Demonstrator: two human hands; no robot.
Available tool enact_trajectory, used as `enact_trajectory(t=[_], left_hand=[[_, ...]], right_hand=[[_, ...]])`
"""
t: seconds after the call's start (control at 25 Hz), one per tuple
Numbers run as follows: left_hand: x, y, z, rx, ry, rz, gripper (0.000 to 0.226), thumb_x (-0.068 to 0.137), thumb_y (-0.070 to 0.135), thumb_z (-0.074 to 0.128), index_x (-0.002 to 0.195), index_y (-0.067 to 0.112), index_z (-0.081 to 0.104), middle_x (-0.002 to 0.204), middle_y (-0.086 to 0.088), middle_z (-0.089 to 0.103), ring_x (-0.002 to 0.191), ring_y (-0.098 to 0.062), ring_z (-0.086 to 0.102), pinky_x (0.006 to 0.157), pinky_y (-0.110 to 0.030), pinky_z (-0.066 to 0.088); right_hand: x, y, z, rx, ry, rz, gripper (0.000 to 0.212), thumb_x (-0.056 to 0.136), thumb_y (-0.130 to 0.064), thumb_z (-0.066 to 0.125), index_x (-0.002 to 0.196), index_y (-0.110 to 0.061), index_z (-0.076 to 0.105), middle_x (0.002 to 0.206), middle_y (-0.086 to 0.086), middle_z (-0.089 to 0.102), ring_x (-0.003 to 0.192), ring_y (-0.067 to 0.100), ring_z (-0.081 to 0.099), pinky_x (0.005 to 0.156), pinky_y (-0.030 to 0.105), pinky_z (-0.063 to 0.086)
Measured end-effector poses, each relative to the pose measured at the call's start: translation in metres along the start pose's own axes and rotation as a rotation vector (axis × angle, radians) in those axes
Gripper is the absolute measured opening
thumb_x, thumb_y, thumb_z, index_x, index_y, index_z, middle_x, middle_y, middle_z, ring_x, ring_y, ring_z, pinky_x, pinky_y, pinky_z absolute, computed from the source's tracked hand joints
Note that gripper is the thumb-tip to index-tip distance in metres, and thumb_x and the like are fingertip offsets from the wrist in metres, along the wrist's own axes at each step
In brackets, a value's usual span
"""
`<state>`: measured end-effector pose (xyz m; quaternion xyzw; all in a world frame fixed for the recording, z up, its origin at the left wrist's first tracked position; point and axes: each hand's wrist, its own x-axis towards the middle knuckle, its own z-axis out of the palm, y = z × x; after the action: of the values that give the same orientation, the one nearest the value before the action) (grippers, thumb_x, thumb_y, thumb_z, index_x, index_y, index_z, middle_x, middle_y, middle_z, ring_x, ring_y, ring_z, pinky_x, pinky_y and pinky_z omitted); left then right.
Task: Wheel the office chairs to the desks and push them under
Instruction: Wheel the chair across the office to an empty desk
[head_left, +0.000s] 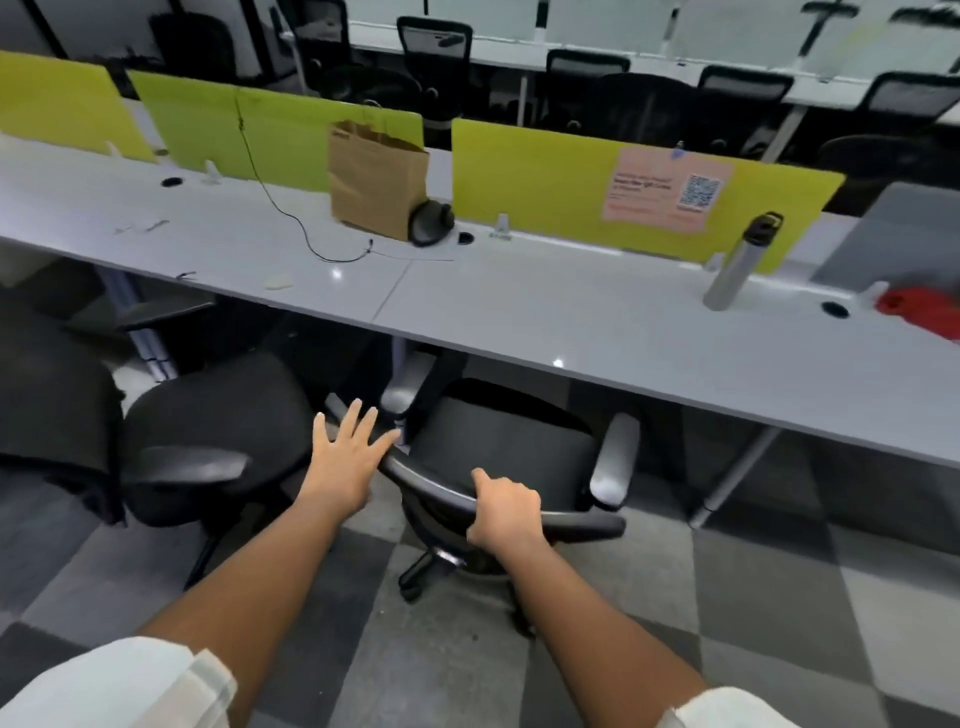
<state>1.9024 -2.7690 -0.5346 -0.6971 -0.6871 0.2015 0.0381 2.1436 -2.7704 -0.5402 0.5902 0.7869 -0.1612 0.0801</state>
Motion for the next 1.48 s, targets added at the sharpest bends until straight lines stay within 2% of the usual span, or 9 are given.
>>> enact_trajectory(t=[0.08, 0.16, 0.28, 0.4, 0.56, 0.76, 1.04, 1.28, 1.48], left_hand=[[-0.008, 0.017, -0.006, 0.008, -0.07, 0.073, 0.077, 0.091, 0.033, 0.068, 0.155, 0.038, 0.026, 0.161, -0.001, 0.028, 0.156, -0.025, 0.006, 0.117, -0.069, 0.001], [-0.015, 0.04, -0.017, -0.039, -0.12, 0.122, 0.059, 0.094, 0.026, 0.064, 0.147, 0.038, 0.04, 0.146, 0.007, 0.047, 0.148, -0.018, 0.029, 0.119, -0.066, 0.003], [-0.031, 0.083, -0.027, -0.135, -0.137, 0.137, 0.055, 0.093, 0.011, 0.054, 0.14, 0.041, 0.052, 0.137, 0.009, 0.058, 0.134, -0.015, 0.05, 0.114, -0.045, 0.026], [-0.059, 0.121, -0.024, -0.15, -0.12, 0.144, 0.044, 0.091, 0.018, 0.054, 0.128, 0.04, 0.062, 0.124, 0.008, 0.067, 0.12, -0.015, 0.06, 0.097, -0.036, 0.037], [-0.081, 0.147, -0.026, -0.124, -0.056, 0.149, 0.038, 0.091, 0.02, 0.052, 0.12, 0.041, 0.066, 0.114, 0.012, 0.07, 0.112, -0.01, 0.063, 0.085, -0.035, 0.033], [-0.104, 0.185, -0.027, -0.139, -0.055, 0.182, 0.043, 0.09, 0.015, 0.052, 0.119, 0.044, 0.066, 0.114, 0.015, 0.07, 0.112, -0.008, 0.062, 0.082, -0.034, 0.027], [-0.114, 0.273, -0.057, -0.108, -0.056, 0.315, 0.036, 0.078, 0.033, 0.07, 0.113, 0.041, 0.067, 0.105, 0.012, 0.071, 0.106, -0.012, 0.064, 0.077, -0.038, 0.027], [-0.109, 0.323, -0.075, -0.121, -0.029, 0.388, 0.042, 0.086, 0.012, 0.056, 0.117, 0.038, 0.069, 0.112, 0.009, 0.07, 0.112, -0.014, 0.062, 0.088, -0.039, 0.03], [-0.099, 0.363, -0.091, -0.082, -0.01, 0.433, 0.037, 0.087, 0.01, 0.057, 0.111, 0.035, 0.07, 0.108, 0.006, 0.069, 0.11, -0.018, 0.062, 0.099, -0.043, 0.03]], right_hand=[[-0.013, 0.027, -0.002, -0.118, -0.034, -0.004, 0.031, 0.081, -0.019, 0.069, 0.111, -0.021, 0.063, 0.11, 0.005, 0.069, 0.103, 0.032, 0.067, 0.075, 0.035, 0.046], [-0.027, 0.06, -0.004, -0.231, -0.054, -0.042, 0.026, 0.084, -0.013, 0.067, 0.11, -0.016, 0.067, 0.114, 0.008, 0.07, 0.107, 0.032, 0.067, 0.083, 0.036, 0.051], [-0.046, 0.105, -0.007, -0.312, -0.042, -0.095, 0.024, 0.086, -0.011, 0.063, 0.109, -0.015, 0.069, 0.113, 0.009, 0.07, 0.106, 0.032, 0.067, 0.084, 0.036, 0.051], [-0.076, 0.135, -0.003, -0.342, -0.04, -0.135, 0.025, 0.086, -0.01, 0.061, 0.108, -0.016, 0.07, 0.11, 0.01, 0.071, 0.104, 0.033, 0.067, 0.082, 0.036, 0.05], [-0.11, 0.159, 0.003, -0.337, -0.017, -0.155, 0.024, 0.084, -0.009, 0.06, 0.104, -0.018, 0.071, 0.107, 0.01, 0.071, 0.102, 0.034, 0.067, 0.08, 0.036, 0.05], [-0.163, 0.186, 0.019, -0.302, -0.03, -0.109, 0.023, 0.082, -0.009, 0.06, 0.1, -0.018, 0.071, 0.105, 0.009, 0.071, 0.101, 0.034, 0.067, 0.08, 0.035, 0.05], [-0.229, 0.26, 0.019, -0.262, -0.028, 0.05, 0.026, 0.078, -0.012, 0.062, 0.101, -0.019, 0.072, 0.103, 0.008, 0.07, 0.101, 0.034, 0.066, 0.079, 0.035, 0.05], [-0.261, 0.298, 0.028, -0.242, -0.028, 0.15, 0.028, 0.077, -0.012, 0.06, 0.1, -0.021, 0.072, 0.1, 0.006, 0.071, 0.098, 0.033, 0.067, 0.077, 0.033, 0.048], [-0.273, 0.332, 0.029, -0.238, -0.026, 0.213, 0.027, 0.077, -0.013, 0.061, 0.1, -0.023, 0.071, 0.098, 0.003, 0.071, 0.097, 0.03, 0.066, 0.075, 0.032, 0.047]])
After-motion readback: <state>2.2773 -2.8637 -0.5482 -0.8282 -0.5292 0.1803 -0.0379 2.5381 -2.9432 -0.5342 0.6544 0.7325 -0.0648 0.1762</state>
